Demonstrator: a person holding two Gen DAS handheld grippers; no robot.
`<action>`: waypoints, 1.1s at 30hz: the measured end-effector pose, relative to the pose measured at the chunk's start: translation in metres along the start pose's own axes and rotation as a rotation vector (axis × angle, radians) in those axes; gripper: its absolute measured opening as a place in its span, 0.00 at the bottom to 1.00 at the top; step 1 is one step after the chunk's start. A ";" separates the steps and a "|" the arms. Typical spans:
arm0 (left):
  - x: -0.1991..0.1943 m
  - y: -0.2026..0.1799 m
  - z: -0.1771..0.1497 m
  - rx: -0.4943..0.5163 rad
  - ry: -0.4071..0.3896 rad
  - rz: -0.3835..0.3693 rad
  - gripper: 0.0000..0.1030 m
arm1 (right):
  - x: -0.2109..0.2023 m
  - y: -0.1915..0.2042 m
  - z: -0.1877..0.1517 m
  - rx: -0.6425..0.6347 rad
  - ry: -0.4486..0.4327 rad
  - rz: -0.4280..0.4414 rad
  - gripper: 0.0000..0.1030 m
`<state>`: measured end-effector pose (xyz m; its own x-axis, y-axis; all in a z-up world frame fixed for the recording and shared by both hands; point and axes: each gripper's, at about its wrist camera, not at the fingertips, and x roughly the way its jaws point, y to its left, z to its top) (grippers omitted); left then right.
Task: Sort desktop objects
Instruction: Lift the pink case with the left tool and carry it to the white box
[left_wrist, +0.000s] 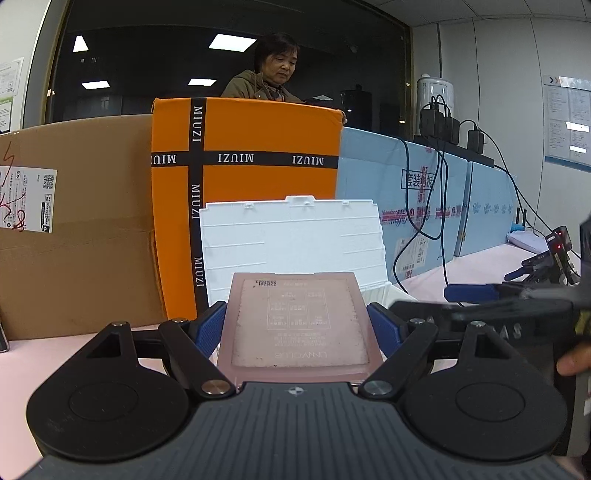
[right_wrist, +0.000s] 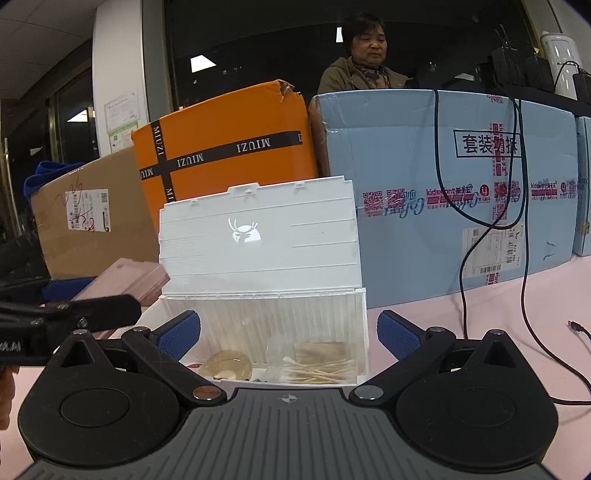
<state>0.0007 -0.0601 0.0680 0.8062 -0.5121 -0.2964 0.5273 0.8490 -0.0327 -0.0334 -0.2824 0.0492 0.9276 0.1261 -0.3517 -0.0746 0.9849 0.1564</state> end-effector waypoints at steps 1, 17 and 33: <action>0.003 0.000 0.001 0.009 0.000 0.001 0.76 | 0.000 0.002 -0.001 -0.011 0.000 0.005 1.00; 0.070 -0.005 0.013 0.241 0.113 -0.152 0.76 | 0.006 -0.029 -0.008 0.079 0.028 -0.070 1.00; 0.089 -0.026 0.005 0.388 0.224 -0.149 0.76 | 0.009 -0.038 -0.009 0.109 0.041 -0.082 1.00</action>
<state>0.0599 -0.1280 0.0471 0.6587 -0.5477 -0.5158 0.7286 0.6354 0.2559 -0.0257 -0.3179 0.0320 0.9131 0.0525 -0.4044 0.0431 0.9737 0.2237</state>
